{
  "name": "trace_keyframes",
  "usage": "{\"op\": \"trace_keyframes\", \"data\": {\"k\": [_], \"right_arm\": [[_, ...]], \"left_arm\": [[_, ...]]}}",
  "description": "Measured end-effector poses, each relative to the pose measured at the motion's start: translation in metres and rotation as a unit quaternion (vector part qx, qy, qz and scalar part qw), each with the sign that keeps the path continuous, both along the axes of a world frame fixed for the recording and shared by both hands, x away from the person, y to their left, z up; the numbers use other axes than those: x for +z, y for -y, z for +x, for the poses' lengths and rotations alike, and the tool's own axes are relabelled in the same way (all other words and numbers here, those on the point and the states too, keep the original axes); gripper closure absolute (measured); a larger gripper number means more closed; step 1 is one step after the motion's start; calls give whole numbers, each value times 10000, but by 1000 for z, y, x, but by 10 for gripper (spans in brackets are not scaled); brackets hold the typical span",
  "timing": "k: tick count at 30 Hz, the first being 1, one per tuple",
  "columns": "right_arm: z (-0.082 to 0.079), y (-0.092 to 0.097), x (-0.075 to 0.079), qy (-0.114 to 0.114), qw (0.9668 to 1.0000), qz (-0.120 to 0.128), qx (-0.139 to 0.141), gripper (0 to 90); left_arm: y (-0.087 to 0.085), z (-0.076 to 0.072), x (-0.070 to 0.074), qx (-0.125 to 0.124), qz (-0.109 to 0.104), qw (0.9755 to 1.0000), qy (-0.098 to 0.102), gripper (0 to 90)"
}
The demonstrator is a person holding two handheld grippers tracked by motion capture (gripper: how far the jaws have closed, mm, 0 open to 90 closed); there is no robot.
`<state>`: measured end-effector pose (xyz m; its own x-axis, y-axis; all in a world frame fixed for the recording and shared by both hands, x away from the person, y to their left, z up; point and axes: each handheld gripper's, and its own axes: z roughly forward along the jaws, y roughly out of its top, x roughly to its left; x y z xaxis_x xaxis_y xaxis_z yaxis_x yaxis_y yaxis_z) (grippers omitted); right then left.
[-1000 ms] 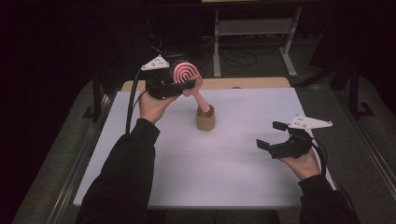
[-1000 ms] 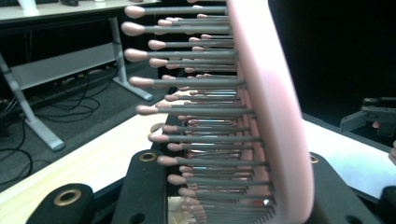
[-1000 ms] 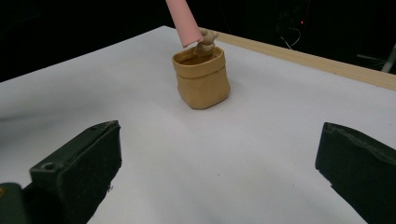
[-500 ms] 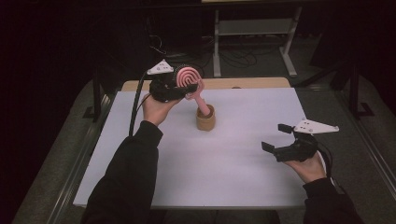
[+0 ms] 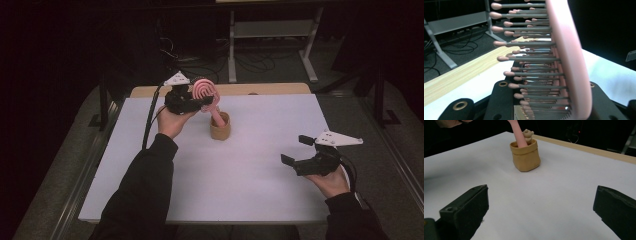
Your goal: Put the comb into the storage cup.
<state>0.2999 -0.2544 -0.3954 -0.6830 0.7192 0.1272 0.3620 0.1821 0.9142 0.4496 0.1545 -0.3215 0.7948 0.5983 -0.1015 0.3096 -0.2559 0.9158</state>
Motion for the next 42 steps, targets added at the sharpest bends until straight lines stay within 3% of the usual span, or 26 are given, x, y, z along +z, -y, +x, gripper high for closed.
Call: {"op": "trace_keyframes", "data": {"k": [12,16,26,35,42], "right_arm": [[-1,-1,-3,-47,10000,-5,17,0],[-1,0,-4,-42,10000,28,14,0],[-1,2,-5,-39,10000,56,-29,0],[-1,2,-6,-37,10000,47,-53,0],[-2,4,-6,-32,9999,38,-87,0]], "left_arm": [[0,5,-19,130,-96,9996,-210,629],[-4,7,-28,265,-301,9987,-302,629],[-17,9,-37,331,-748,9953,-511,623],[-27,7,-40,410,-769,9946,-568,599],[-30,4,-44,392,-752,9945,-608,500]]}}
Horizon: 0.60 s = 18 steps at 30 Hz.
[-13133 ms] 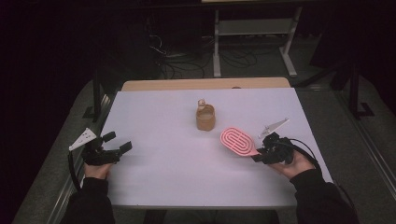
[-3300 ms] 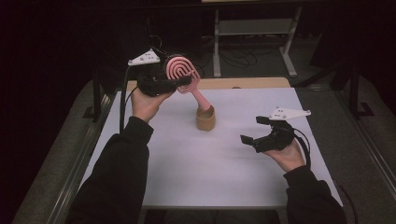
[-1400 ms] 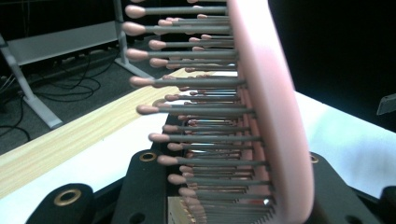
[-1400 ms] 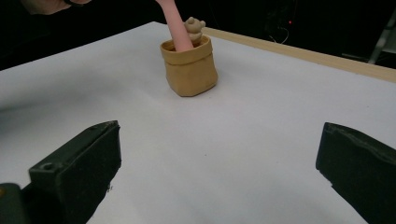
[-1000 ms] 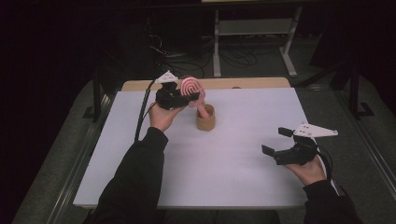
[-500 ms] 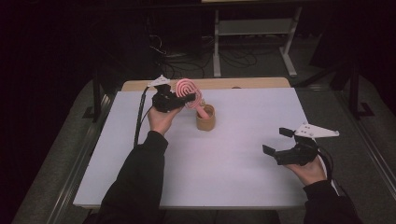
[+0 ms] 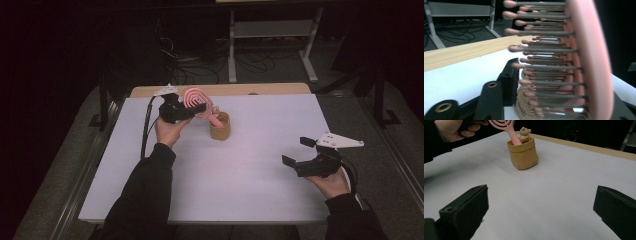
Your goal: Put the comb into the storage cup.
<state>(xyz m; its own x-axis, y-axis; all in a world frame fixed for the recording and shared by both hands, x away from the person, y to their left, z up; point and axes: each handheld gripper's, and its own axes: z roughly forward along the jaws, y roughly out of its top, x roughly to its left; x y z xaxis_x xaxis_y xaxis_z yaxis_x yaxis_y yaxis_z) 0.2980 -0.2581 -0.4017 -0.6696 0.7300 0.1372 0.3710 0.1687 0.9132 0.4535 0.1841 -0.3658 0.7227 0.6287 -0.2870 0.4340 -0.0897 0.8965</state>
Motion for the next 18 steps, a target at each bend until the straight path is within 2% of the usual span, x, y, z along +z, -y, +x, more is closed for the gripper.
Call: {"op": "trace_keyframes", "data": {"k": [3,5,8,18], "right_arm": [[-1,0,0,9,10000,4,-9,0],[-1,1,-1,8,10000,-2,-21,0],[-1,2,-1,5,10000,11,-36,0],[-1,3,-3,-27,10000,-31,-61,0]], "left_arm": [[-2,-1,-2,46,29,10000,-44,412],[-4,-2,-3,14,16,10000,-48,389],[-8,-6,-5,58,28,10000,43,341],[-19,-19,-10,-126,-152,9996,198,204]]}}
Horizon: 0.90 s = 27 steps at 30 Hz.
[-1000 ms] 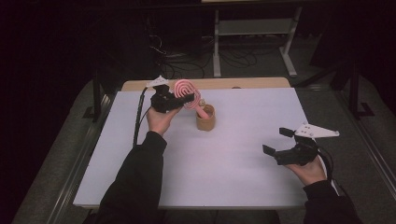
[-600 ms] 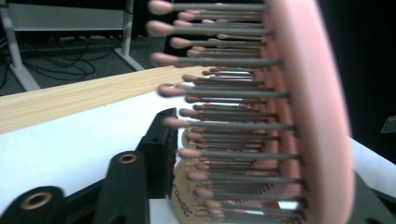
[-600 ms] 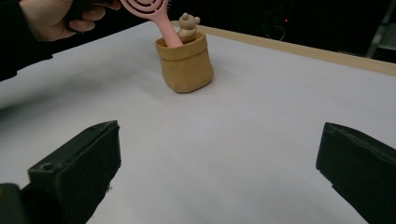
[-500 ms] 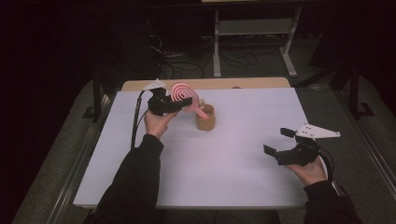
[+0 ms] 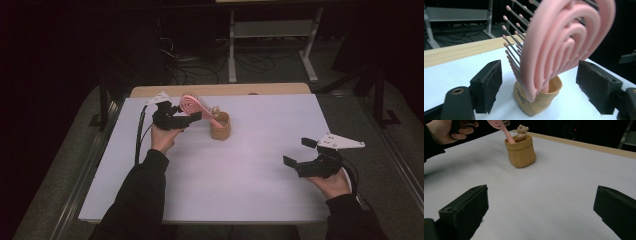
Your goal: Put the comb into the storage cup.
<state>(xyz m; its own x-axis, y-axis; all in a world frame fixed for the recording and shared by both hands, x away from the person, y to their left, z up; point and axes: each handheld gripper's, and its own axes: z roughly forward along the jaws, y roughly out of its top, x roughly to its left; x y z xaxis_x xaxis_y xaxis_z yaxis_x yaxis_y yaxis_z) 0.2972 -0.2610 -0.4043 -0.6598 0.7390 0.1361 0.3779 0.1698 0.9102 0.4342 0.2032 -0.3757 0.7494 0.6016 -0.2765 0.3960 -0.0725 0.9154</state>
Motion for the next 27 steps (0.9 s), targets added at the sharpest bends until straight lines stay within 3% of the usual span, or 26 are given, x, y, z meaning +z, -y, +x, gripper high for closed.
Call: {"op": "trace_keyframes", "data": {"k": [14,21,27], "right_arm": [[1,1,-2,-46,10000,-52,-3,0],[1,1,-2,-32,10000,-45,-10,0],[1,0,-2,-48,10000,-72,-8,0]], "left_arm": [[-10,-10,0,-32,27,10000,-20,3],[-16,-16,1,-55,166,9998,79,0],[-18,-25,5,-96,306,9991,276,0]]}}
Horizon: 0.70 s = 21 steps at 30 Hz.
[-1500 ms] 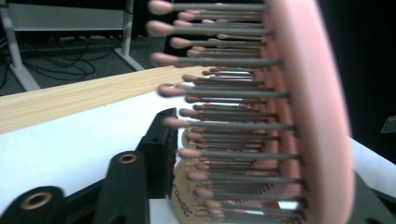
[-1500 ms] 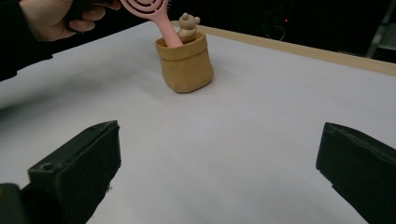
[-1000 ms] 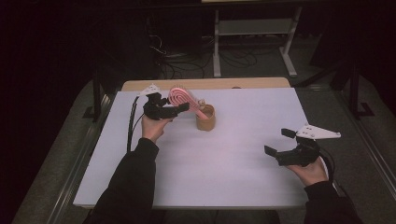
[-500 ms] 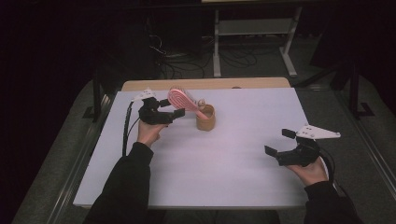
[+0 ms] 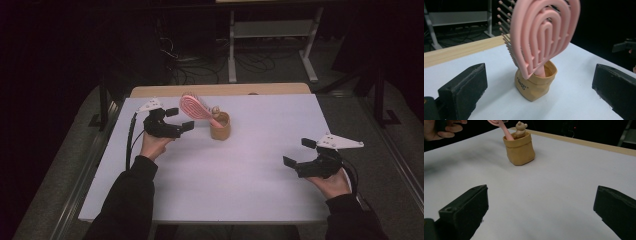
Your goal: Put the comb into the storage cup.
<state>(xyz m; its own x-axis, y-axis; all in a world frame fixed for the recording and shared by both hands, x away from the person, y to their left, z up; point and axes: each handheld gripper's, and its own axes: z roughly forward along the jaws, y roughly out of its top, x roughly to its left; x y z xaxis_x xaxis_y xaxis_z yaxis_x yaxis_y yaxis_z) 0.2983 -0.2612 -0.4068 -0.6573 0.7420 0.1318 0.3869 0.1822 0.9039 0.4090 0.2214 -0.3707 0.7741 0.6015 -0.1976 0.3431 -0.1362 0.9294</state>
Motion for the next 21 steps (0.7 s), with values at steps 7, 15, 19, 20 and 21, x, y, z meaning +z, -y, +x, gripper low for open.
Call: {"op": "trace_keyframes", "data": {"k": [7,15,19,20,21], "right_arm": [[0,-1,-1,-12,10000,-57,-3,0],[0,-1,-1,-23,10000,-72,-12,0],[0,-1,-1,-24,10000,-73,-10,0],[0,-1,-1,-23,10000,-72,-11,0],[0,-1,-2,-22,10000,-71,-12,0]], "left_arm": [[-7,-6,1,11,144,9999,77,0],[-18,-11,-1,69,133,9998,87,0],[-26,-12,-3,118,174,9998,65,0],[-28,-13,-4,132,194,9997,50,0],[-29,-14,-5,150,201,9997,48,0]]}}
